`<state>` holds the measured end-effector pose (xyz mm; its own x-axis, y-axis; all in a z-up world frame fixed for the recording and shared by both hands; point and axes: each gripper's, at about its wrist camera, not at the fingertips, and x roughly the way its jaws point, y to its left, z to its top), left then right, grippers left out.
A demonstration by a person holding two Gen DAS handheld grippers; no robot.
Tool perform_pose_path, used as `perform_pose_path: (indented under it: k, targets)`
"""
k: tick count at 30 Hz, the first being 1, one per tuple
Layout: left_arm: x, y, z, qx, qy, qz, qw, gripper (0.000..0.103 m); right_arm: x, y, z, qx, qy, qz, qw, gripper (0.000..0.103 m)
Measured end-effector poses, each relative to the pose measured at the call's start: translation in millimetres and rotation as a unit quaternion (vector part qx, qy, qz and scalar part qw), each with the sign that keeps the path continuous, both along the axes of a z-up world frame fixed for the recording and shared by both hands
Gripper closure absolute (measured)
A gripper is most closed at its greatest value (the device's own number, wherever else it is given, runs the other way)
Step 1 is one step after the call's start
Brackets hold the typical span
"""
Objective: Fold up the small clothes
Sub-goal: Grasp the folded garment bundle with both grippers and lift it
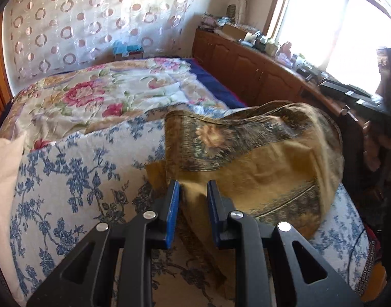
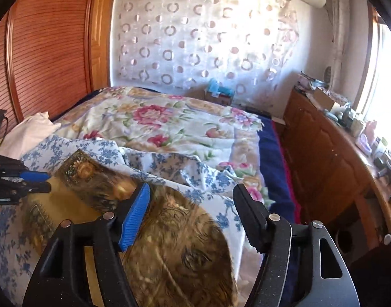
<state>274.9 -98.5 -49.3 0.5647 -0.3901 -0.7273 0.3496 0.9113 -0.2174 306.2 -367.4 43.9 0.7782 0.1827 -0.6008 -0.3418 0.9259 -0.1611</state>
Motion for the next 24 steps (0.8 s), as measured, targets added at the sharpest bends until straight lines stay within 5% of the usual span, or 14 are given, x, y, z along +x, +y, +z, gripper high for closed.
perform_pose_path:
  k: [5,11,24]
  targets:
    - [2,3,-13,0.014,0.009,0.011,0.9998,0.082,-7,-19,-1,0.018,0.016,-0.016,1.0,0.03]
    - [8,6,-23,0.028,0.019,0.015,0.9993,0.065,-12,-41,-48,0.03,0.08,-0.036,0.996,0.027]
    - [26,2,-23,0.029,0.021,0.01,0.9993,0.058,9,-65,-93,0.131,0.163,-0.037,0.977,0.027]
